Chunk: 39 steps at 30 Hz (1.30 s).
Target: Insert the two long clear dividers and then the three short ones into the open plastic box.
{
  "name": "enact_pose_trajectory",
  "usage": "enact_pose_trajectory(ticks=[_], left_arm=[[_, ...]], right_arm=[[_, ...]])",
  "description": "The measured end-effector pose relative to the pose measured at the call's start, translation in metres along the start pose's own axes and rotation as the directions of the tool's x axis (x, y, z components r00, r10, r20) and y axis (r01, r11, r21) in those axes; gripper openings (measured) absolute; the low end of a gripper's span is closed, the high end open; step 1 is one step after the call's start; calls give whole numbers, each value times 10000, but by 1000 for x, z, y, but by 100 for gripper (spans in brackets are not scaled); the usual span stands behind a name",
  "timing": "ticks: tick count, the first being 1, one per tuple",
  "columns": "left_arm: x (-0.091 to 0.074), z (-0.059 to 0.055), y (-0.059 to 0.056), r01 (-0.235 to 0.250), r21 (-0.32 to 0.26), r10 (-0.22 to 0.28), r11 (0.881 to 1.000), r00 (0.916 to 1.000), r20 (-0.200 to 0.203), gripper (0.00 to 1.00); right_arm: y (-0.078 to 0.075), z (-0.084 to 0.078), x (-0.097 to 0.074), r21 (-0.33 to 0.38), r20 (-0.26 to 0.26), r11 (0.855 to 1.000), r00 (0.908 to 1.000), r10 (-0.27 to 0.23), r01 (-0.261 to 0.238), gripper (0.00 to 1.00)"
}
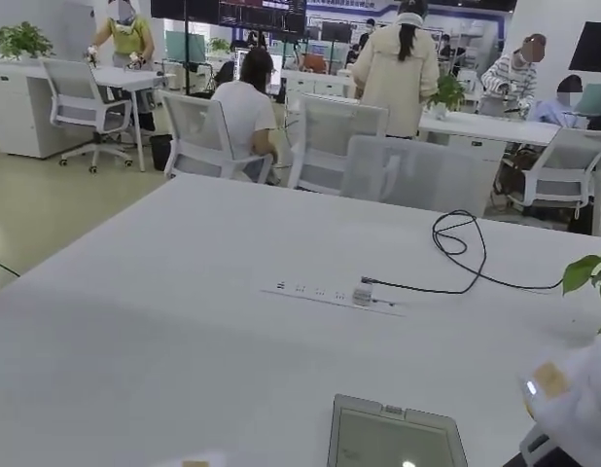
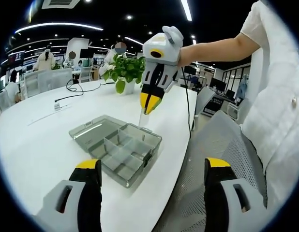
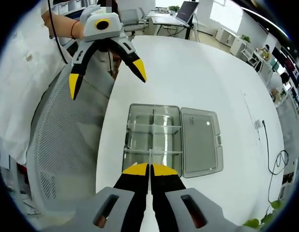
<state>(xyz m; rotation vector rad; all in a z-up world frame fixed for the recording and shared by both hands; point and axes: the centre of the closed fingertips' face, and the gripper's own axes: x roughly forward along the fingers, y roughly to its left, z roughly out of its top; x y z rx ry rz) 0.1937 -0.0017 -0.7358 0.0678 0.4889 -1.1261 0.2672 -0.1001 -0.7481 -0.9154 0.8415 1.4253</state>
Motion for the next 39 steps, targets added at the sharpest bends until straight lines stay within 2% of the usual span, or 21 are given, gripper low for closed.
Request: enact_pose_trajectory(ticks=[7, 16, 23, 32, 39], left_arm=[[0, -3, -2, 18, -87, -18, 10000, 10000, -47, 93], [-1, -3, -3, -15, -174, 15, 9998, 10000, 13, 93], [-1, -3, -3, -21, -183, 22, 9998, 10000, 62, 92], [-2, -3, -3, -71, -216, 73, 9997, 9999, 95, 92], [-2, -3, -3, -69, -245, 72, 9997, 9999, 120, 92]], right_arm=[[-3, -5, 12, 168, -67, 9998, 10000, -53, 55, 3], [-4, -8, 18, 257, -179, 9997, 9998, -12, 17, 3], [-5, -11, 26, 415, -283, 9990, 9994, 198, -186, 3], [-5, -16, 34, 708, -171, 9967, 9990, 415, -402, 3], [-5, -16, 37, 565, -8, 9975, 9991, 424, -423, 3]])
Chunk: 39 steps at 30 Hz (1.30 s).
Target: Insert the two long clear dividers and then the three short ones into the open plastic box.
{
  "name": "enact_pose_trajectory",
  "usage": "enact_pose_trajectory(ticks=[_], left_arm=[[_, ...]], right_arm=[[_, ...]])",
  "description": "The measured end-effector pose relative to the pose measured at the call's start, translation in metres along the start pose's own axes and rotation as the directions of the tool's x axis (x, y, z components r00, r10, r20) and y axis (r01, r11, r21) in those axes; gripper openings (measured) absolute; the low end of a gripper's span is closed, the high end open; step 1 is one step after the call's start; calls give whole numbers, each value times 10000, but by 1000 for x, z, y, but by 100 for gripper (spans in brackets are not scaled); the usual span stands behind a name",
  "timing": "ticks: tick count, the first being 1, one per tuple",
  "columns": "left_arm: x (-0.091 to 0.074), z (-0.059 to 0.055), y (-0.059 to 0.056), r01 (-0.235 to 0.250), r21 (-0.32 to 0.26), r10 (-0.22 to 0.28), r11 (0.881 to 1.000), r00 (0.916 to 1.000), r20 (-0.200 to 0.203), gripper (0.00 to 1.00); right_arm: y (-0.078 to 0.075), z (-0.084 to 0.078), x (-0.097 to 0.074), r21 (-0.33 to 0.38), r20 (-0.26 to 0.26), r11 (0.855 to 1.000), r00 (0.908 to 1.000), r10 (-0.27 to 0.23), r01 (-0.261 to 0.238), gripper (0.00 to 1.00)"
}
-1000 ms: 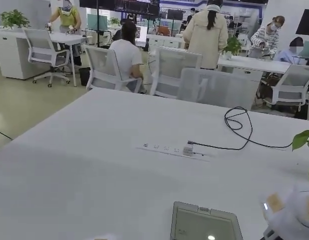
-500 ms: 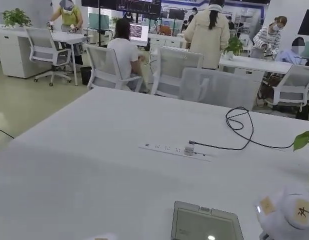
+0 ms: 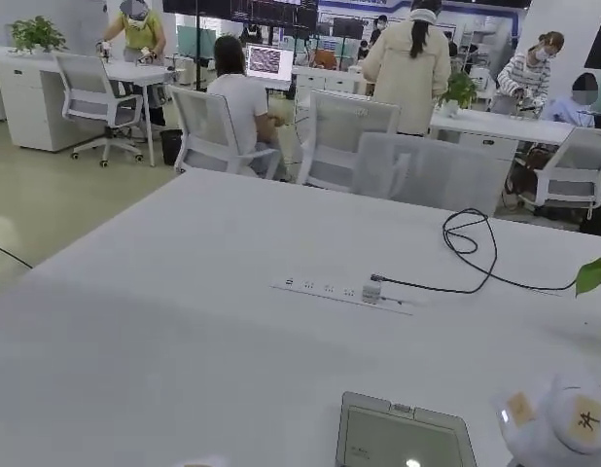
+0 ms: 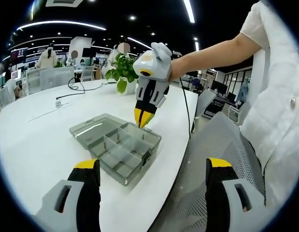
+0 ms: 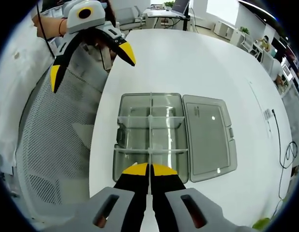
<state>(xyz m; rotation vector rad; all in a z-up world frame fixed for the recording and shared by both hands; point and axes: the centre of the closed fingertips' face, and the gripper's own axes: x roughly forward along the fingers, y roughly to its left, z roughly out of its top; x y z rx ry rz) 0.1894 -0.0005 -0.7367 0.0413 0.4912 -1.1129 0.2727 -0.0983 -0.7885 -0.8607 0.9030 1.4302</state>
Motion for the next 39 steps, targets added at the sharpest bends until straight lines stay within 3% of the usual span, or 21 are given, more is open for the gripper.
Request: enact_pose_trajectory(ticks=[8, 18, 32, 39], left_arm=[[-1, -1, 2, -28, -44, 28, 10000, 10000, 5, 92], [-1, -2, 1, -1, -43, 0, 10000, 10000, -43, 93], [-1, -3, 1, -40, -59, 39, 10000, 10000, -40, 93], [-2, -2, 3, -108, -70, 108, 9999, 9999, -4, 93]], right_arm=[[0, -4, 9, -240, 53, 9997, 9999, -90, 91, 3], [0, -13, 28, -433, -347, 9988, 9991, -224, 209, 3], [1, -13, 26, -306, -309, 9993, 9993, -228, 219, 4], [3, -10, 17, -18, 41, 9994, 9994, -333, 333, 10]])
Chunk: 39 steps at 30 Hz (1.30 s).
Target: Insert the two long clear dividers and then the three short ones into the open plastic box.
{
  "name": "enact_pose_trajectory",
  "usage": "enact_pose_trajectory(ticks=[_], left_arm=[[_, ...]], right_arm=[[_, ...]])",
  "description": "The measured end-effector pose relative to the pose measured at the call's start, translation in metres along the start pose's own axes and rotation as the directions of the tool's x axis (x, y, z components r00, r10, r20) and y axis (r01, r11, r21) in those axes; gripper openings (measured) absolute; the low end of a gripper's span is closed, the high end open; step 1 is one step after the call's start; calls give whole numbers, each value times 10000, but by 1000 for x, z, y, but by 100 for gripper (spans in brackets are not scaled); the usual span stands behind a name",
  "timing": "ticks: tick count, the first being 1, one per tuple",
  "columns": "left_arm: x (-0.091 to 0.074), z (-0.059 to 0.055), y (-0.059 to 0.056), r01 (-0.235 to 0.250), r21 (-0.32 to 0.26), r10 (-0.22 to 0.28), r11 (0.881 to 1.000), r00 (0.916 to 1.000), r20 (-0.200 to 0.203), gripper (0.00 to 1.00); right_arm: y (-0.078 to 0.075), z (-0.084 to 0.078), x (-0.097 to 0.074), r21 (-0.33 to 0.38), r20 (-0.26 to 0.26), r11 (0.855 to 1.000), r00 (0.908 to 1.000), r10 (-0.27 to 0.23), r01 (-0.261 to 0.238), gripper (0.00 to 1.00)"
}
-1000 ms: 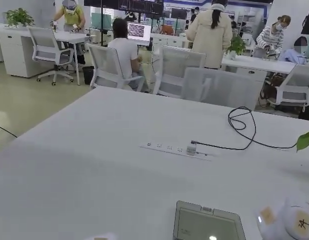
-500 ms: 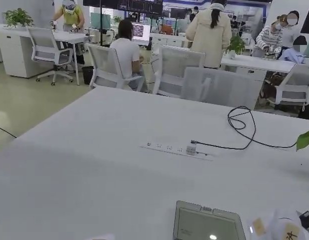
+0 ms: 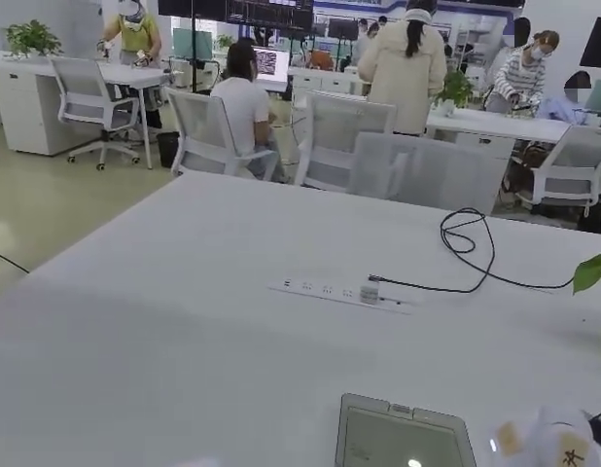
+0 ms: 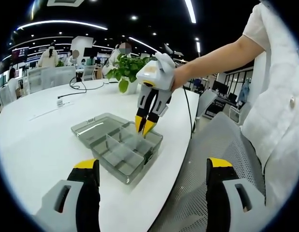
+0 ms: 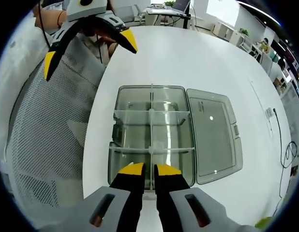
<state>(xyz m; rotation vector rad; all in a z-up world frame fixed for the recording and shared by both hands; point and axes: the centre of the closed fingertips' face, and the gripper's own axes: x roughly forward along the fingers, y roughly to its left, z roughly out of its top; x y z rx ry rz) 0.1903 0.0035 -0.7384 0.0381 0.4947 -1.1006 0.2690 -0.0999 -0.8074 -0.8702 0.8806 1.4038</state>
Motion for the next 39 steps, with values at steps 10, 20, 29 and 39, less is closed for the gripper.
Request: enact_pose_trajectory(ticks=[10, 20, 29, 39], left_arm=[[-4, 0, 4, -164, -37, 164, 9999, 9999, -19, 96], [-14, -3, 14, -458, -10, 458, 9990, 9989, -123, 100], [-22, -3, 17, -549, 123, 551, 9984, 9983, -184, 100], [-28, -3, 18, -628, 58, 629, 9980, 9980, -77, 100]], right_arm=[[3, 0, -27, 314, 533, 9981, 9971, -538, 522, 23], [12, -12, -58, 1169, 1224, 9857, 9832, -1355, 1213, 37], [25, -22, -73, 2001, 1761, 9659, 9637, -2005, 1644, 47], [38, -33, -76, 3094, 2595, 9301, 9234, -2828, 1979, 59]])
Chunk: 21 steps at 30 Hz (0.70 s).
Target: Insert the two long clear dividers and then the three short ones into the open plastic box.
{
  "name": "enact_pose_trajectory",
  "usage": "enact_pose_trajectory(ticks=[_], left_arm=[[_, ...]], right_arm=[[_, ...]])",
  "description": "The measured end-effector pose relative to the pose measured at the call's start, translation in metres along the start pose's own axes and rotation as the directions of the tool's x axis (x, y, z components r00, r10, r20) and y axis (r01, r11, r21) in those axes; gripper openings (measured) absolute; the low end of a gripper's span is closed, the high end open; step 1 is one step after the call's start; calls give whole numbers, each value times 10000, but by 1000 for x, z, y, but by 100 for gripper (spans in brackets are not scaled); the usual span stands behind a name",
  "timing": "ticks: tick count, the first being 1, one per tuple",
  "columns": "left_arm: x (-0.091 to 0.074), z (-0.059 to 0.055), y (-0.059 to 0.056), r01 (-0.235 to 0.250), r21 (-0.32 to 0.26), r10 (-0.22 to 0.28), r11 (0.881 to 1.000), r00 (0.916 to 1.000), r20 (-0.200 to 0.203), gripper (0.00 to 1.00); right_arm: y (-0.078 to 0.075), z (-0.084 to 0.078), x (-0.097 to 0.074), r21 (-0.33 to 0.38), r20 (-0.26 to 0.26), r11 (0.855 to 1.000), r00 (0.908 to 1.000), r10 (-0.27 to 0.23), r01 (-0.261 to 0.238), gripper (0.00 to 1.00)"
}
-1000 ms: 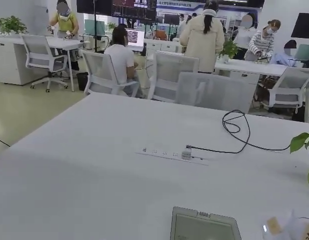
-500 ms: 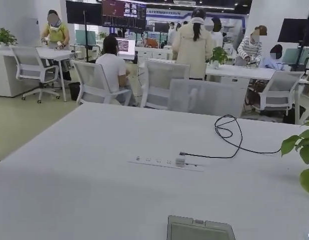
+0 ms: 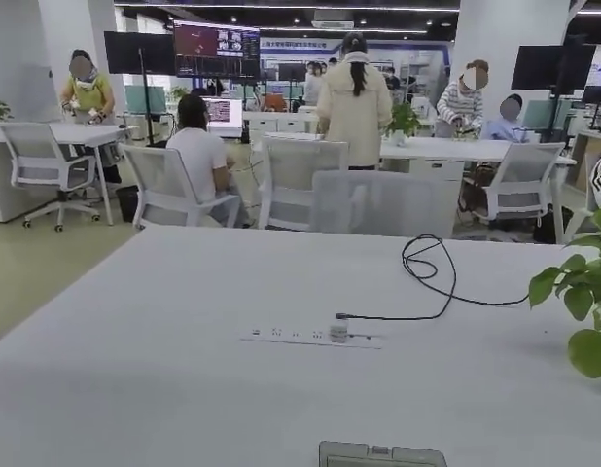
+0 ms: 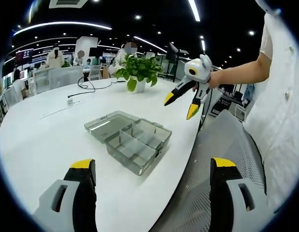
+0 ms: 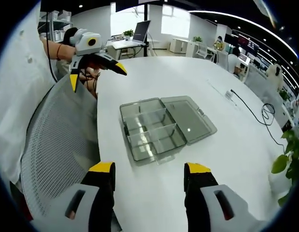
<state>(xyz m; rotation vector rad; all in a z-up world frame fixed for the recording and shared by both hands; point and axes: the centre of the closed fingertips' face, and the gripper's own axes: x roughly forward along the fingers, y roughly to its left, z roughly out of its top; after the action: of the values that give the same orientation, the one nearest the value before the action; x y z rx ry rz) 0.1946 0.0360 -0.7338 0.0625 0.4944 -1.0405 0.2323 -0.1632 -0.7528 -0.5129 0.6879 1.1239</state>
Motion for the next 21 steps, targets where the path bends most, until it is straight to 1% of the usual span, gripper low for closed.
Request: enact_pose_trajectory(ticks=[1, 2, 3, 5, 7, 10, 14, 16, 21], left_arm=[[0, 2, 1, -21, -63, 22, 10000, 9999, 123, 100], [0, 2, 1, -22, -169, 25, 9999, 9999, 163, 100], [0, 1, 1, -39, -247, 42, 9997, 9999, 157, 100], [0, 0, 3, -91, -176, 94, 9998, 9998, 186, 100], [0, -2, 3, -117, -232, 120, 9997, 9998, 131, 100], [1, -4, 3, -137, -245, 140, 9996, 9999, 100, 100], [3, -8, 4, -209, -360, 213, 9991, 9997, 110, 100], [4, -8, 4, -249, -423, 256, 9988, 9995, 174, 100], [4, -13, 5, -287, -504, 294, 9983, 9995, 134, 100]], right_arm=[[2, -3, -1, 116, 84, 9999, 10000, -30, 29, 61], [3, -6, -1, 168, 146, 9998, 9999, -54, 51, 62], [4, -8, -1, 223, 199, 9997, 9998, -68, 63, 64], [7, -11, -2, 387, 319, 9992, 9995, -77, 65, 67], [11, -14, -4, 652, 481, 9978, 9988, -132, 100, 69], [13, -18, -5, 1055, 777, 9942, 9966, -272, 189, 73], [13, -25, -5, 1250, 1035, 9912, 9931, -558, 426, 77], [12, -28, -5, 1458, 1105, 9879, 9915, -692, 527, 79], [12, -33, -3, 1842, 1252, 9810, 9885, -848, 608, 80]])
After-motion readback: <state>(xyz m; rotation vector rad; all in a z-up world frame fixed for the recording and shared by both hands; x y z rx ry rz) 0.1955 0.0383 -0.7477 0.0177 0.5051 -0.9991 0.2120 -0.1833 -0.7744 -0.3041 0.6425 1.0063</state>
